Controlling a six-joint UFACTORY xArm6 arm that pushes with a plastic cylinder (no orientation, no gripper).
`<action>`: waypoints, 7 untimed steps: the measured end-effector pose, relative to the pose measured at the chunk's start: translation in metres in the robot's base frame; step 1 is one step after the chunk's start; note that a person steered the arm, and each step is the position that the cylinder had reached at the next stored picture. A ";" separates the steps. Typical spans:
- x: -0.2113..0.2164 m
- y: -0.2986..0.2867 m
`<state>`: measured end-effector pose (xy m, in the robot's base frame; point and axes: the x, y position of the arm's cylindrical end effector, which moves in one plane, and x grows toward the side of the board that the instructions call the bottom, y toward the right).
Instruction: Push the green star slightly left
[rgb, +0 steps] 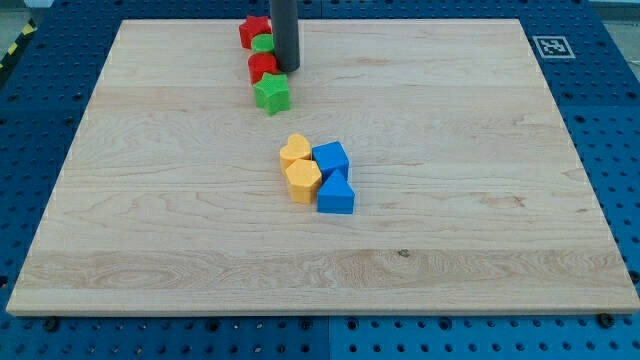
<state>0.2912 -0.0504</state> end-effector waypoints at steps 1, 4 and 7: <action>0.000 -0.004; 0.005 -0.001; 0.070 0.045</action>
<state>0.3615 -0.0057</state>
